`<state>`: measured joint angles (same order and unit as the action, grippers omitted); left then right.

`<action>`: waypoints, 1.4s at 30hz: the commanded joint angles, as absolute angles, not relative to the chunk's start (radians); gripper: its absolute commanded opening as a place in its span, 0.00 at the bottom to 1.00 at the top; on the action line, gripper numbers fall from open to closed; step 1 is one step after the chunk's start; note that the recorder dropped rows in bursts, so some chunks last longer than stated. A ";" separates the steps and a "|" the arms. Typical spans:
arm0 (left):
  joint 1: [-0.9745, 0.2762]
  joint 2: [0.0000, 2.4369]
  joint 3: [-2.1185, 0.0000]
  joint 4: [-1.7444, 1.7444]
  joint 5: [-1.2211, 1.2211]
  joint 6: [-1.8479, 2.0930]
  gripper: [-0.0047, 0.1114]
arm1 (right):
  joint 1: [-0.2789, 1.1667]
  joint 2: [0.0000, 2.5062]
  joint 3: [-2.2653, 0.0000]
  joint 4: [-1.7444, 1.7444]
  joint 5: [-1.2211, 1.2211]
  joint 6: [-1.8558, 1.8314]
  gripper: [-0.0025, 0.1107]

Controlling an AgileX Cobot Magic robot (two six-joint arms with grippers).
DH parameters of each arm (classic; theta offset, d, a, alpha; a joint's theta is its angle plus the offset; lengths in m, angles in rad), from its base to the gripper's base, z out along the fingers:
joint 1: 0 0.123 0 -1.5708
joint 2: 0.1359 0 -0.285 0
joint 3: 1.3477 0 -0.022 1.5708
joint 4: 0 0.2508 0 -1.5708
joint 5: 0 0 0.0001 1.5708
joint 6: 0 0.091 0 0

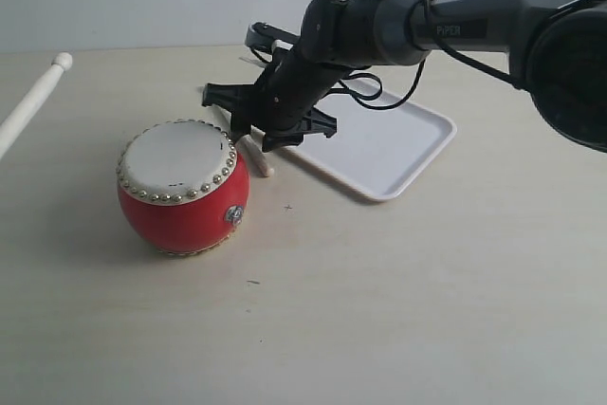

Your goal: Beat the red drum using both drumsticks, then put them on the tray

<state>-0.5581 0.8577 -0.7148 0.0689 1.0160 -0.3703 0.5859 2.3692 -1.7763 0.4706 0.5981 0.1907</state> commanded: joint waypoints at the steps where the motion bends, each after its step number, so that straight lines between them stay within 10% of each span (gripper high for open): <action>1: -0.555 0.848 -0.723 0.069 1.017 -0.375 0.04 | 0.589 2.358 -1.776 0.476 0.621 0.195 0.45; 42: -0.555 0.848 -0.723 0.070 1.015 -0.375 0.04 | 0.594 2.327 -1.776 0.457 0.718 0.027 0.45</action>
